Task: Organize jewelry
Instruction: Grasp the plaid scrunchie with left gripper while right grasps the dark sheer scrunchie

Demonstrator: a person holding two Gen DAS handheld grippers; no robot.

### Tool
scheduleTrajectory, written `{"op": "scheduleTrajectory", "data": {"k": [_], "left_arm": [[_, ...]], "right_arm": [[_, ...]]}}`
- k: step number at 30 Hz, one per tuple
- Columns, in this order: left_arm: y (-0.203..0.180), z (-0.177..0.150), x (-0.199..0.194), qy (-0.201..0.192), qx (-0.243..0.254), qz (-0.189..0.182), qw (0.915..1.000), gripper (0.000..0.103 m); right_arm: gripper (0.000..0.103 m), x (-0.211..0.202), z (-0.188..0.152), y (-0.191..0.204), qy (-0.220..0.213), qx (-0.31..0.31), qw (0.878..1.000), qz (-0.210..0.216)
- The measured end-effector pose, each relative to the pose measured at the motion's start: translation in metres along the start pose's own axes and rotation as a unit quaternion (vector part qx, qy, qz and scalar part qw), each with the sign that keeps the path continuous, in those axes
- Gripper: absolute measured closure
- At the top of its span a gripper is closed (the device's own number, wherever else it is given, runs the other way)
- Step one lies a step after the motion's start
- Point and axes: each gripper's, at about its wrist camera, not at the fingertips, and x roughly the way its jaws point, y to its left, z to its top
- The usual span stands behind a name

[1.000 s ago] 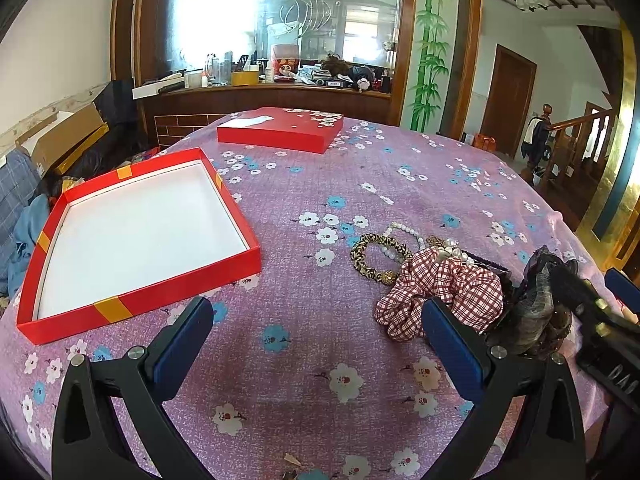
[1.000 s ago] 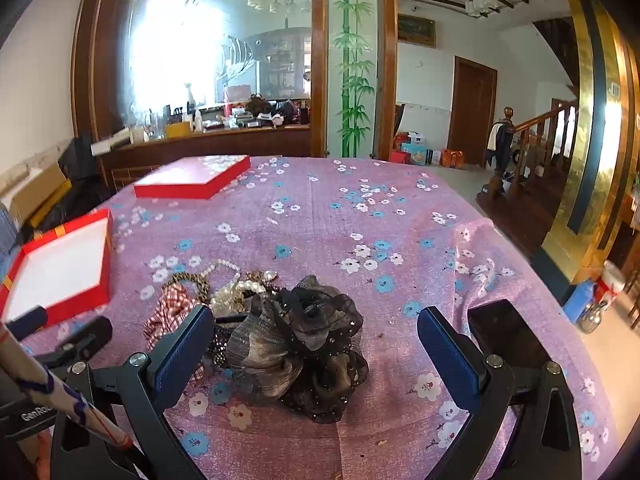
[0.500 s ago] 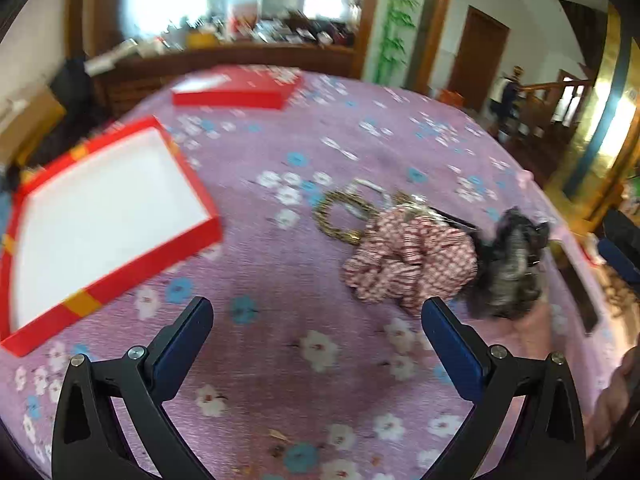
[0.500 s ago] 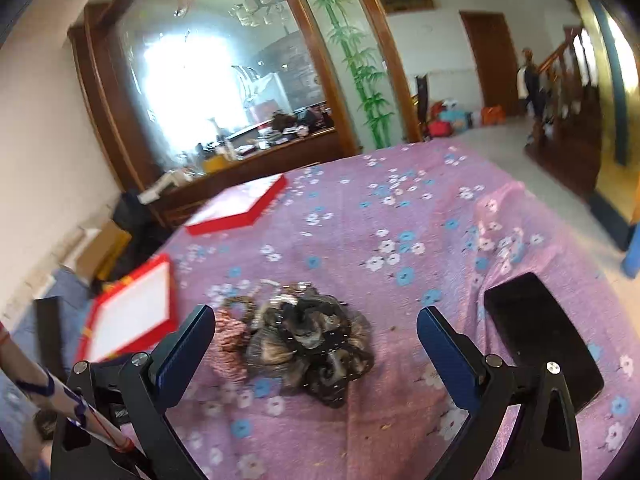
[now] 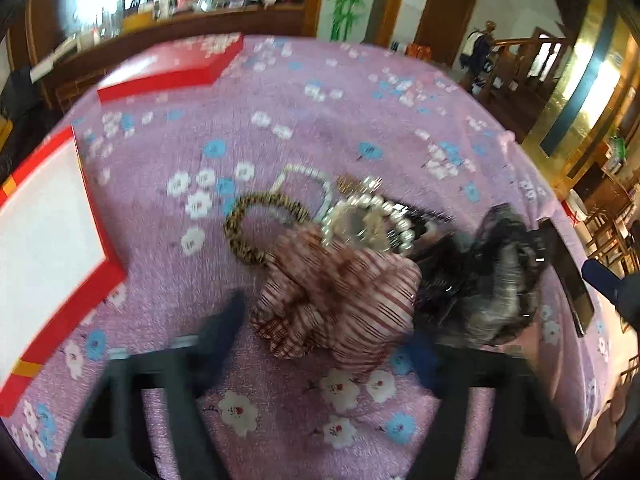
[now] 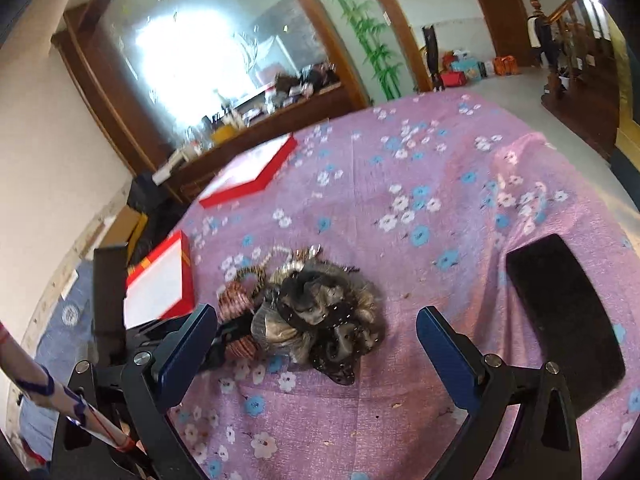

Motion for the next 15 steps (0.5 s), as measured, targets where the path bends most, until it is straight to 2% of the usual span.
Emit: {"op": "scheduleTrajectory", "data": {"k": [1, 3, 5, 8, 10, 11, 14, 15], "left_arm": [[0.003, -0.001, 0.003, 0.007, -0.005, -0.006, 0.9999, 0.064], [0.006, -0.004, 0.003, 0.005, -0.009, -0.007, 0.9999, 0.068], [0.007, -0.007, -0.004, -0.006, -0.008, -0.007, 0.9999, 0.076], [0.01, -0.01, -0.016, -0.023, -0.007, -0.009, 0.9997, 0.078], [0.012, -0.011, -0.021, -0.029, -0.008, -0.01, 0.9995, 0.078], [0.013, -0.011, -0.025, -0.034, -0.008, -0.011, 0.9993, 0.078], [0.019, -0.015, -0.036, -0.05, -0.01, -0.011, 0.9986, 0.078], [0.022, -0.016, -0.041, -0.057, -0.011, -0.011, 0.9983, 0.078]], "right_arm": [[0.001, 0.007, 0.0, 0.001, 0.011, -0.001, 1.0, -0.001], [0.001, 0.022, 0.001, 0.004, 0.029, -0.007, 1.0, -0.001], [0.001, 0.036, 0.0, 0.006, 0.045, -0.017, 0.999, -0.017], [0.003, 0.057, -0.001, 0.006, 0.067, -0.021, 0.997, -0.027], [0.031, 0.07, -0.004, 0.007, 0.08, -0.021, 0.996, -0.032], [0.058, 0.074, -0.007, 0.006, 0.092, -0.017, 0.995, -0.039], [0.072, 0.065, -0.011, 0.003, 0.079, -0.005, 0.996, -0.04], [0.073, 0.058, -0.011, 0.003, 0.07, -0.007, 0.997, -0.04]]}}
